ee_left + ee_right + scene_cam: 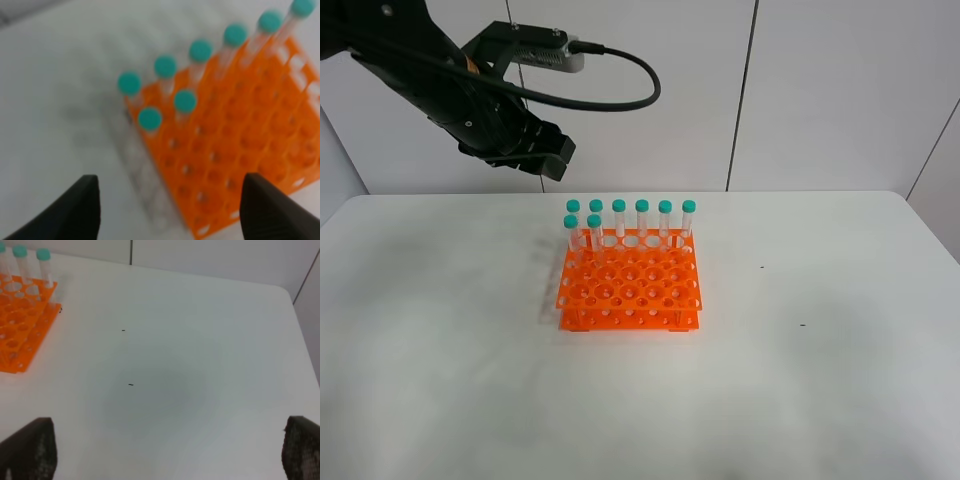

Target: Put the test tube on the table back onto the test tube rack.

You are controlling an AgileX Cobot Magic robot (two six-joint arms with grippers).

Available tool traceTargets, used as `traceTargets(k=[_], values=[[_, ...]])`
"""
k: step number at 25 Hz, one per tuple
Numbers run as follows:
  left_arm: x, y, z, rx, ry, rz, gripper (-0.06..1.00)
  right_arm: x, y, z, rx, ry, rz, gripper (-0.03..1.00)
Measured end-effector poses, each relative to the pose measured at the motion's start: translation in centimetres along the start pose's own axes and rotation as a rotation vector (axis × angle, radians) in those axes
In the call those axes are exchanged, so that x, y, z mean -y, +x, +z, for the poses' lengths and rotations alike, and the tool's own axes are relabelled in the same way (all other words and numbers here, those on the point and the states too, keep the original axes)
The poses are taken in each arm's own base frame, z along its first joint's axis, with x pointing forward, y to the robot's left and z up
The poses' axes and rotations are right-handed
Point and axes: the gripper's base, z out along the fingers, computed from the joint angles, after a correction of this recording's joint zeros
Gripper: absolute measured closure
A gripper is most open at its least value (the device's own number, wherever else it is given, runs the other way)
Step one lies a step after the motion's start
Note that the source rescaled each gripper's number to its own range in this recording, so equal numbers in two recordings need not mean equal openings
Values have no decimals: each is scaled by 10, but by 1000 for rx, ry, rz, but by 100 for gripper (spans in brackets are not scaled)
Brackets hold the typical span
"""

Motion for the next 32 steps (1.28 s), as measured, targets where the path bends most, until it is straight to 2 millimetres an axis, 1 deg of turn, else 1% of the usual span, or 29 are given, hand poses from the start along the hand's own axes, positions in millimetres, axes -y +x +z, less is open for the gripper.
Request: traceTargets(k=[3,5,7,10,12,14,16,19,21,24,27,30,32], values=[[-18,-4,16,-121,-30,-43,18,0,0,0,0,0,0,-3],[-39,-1,25,-197,-56,-90,18,0,0,0,0,0,0,-3],[-60,6,31,-264,-81,-144,18,0,0,0,0,0,0,-3],[-95,20,31,-357,-116,-236,18,0,0,0,0,0,0,-3],[-117,30,26,-406,-138,-296,18,0,0,0,0,0,0,-3],[-131,38,22,-449,-150,-341,18,0,0,0,0,0,0,-3],[-139,45,18,-497,-151,-376,18,0,0,0,0,0,0,-3],[-144,47,17,-502,-148,-397,18,0,0,0,0,0,0,-3],[-143,47,15,-500,-144,-401,18,0,0,0,0,0,0,-3],[-139,55,8,-507,-139,-405,18,0,0,0,0,0,0,-3],[-130,71,-5,-523,-137,-406,18,0,0,0,0,0,0,-3],[-117,94,-28,-524,-135,-407,18,0,0,0,0,0,0,-3],[-106,115,-43,-529,-135,-407,18,0,0,0,0,0,0,-3]])
